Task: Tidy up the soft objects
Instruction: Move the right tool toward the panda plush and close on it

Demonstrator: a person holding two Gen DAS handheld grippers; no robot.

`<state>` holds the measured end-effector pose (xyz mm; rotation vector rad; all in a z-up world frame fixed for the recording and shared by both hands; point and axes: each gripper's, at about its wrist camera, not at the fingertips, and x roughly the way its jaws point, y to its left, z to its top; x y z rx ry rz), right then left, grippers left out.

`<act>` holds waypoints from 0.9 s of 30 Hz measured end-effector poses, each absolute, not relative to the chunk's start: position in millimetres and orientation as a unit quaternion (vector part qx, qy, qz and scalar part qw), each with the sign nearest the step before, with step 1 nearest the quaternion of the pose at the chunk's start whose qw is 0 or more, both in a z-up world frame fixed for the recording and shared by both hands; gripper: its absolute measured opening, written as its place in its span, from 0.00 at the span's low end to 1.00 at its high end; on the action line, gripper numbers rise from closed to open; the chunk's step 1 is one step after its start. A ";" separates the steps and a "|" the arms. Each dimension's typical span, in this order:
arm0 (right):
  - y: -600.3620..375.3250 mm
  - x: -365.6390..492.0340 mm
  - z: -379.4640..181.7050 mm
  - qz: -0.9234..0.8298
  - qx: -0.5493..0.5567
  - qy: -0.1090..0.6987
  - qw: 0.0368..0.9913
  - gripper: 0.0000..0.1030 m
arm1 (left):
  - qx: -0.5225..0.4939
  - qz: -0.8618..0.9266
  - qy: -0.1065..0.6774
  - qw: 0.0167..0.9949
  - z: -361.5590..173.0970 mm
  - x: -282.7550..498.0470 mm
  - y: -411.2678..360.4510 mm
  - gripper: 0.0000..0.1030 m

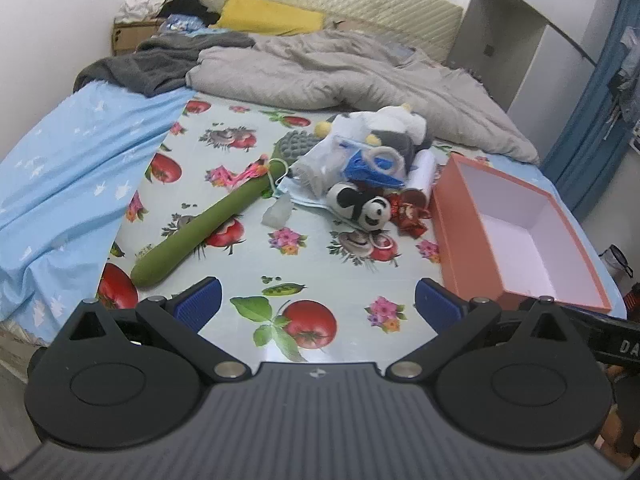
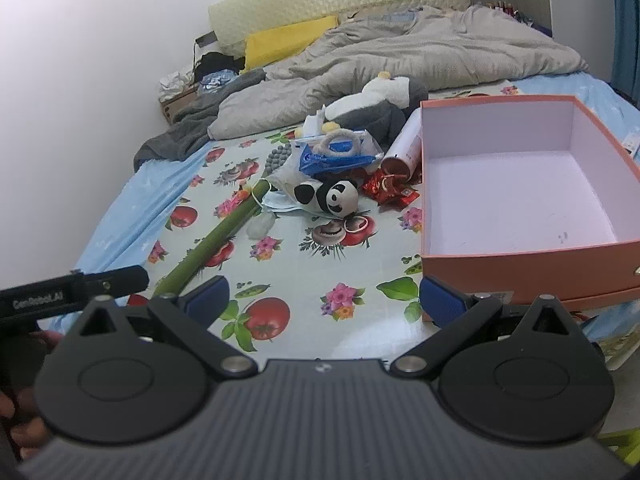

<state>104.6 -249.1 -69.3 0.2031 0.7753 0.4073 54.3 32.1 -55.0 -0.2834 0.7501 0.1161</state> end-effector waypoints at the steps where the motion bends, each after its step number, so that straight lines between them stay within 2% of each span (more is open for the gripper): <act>1: -248.4 107.7 -71.6 0.197 0.099 0.377 0.900 1.00 | -0.143 0.057 0.369 0.916 -58.9 59.7 35.7 1.00; 18: -218.5 170.3 -103.1 0.217 0.095 0.397 0.887 1.00 | -0.134 0.060 0.411 0.900 -114.4 138.1 60.0 1.00; 21: -211.8 184.3 -103.8 0.227 0.102 0.395 0.884 0.94 | -0.135 0.057 0.410 0.900 -120.7 151.5 65.8 1.00; 27: -194.5 210.5 -99.7 0.214 0.091 0.374 0.898 0.94 | -0.147 0.045 0.413 0.898 -135.1 181.4 74.1 0.97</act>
